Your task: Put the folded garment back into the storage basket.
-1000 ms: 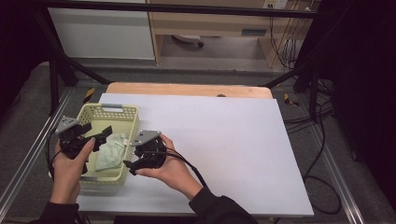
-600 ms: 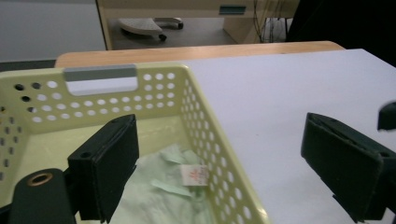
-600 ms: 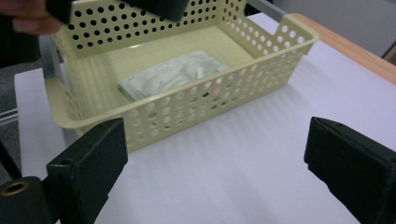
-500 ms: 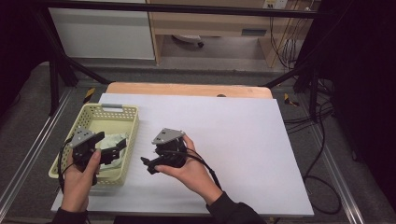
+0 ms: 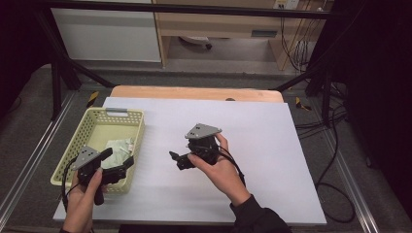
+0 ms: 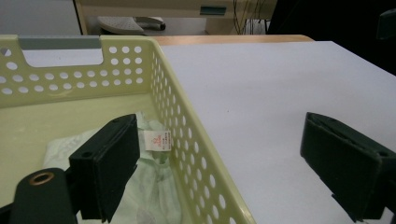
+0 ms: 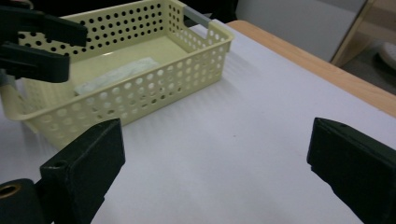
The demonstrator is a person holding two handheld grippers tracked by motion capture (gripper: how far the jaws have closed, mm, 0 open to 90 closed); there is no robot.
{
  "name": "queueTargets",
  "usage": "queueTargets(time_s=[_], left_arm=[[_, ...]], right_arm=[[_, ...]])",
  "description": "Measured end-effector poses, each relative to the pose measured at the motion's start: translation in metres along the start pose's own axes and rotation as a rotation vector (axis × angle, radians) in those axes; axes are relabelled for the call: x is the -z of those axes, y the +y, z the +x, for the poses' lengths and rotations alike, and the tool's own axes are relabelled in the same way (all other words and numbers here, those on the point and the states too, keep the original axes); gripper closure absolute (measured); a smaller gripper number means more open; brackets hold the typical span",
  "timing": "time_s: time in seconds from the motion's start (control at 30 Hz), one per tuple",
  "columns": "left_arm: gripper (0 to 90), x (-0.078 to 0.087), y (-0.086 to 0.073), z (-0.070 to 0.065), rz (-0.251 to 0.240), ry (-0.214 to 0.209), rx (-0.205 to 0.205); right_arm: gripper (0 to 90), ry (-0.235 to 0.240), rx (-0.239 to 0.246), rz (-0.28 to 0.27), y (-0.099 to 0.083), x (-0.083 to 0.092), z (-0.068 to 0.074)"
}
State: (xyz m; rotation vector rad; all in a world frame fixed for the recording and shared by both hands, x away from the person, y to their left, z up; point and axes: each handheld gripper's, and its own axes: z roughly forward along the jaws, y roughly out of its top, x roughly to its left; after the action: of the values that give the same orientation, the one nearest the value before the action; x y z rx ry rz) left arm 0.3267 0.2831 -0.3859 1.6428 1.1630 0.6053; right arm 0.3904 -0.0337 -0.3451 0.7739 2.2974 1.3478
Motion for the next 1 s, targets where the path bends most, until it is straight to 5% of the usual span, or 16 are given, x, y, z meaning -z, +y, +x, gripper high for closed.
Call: queueTargets(time_s=[0.43, 0.67, 1.0], left_arm=[[12.3, -0.009, -0.009, -0.003, 0.026, 0.009, -0.027], [12.6, -0.012, -0.012, -0.005, 0.043, 0.014, -0.035], [12.5, -0.012, -0.014, -0.004, 0.05, 0.03, -0.024]], right_arm=[[4.2, -0.068, -0.014, -0.055, -0.003, 0.02, -0.027], [2.6, -0.112, -0.068, -0.121, -0.004, 0.033, -0.043], [2.1, -0.167, -0.078, -0.095, -0.021, 0.045, -0.051]])
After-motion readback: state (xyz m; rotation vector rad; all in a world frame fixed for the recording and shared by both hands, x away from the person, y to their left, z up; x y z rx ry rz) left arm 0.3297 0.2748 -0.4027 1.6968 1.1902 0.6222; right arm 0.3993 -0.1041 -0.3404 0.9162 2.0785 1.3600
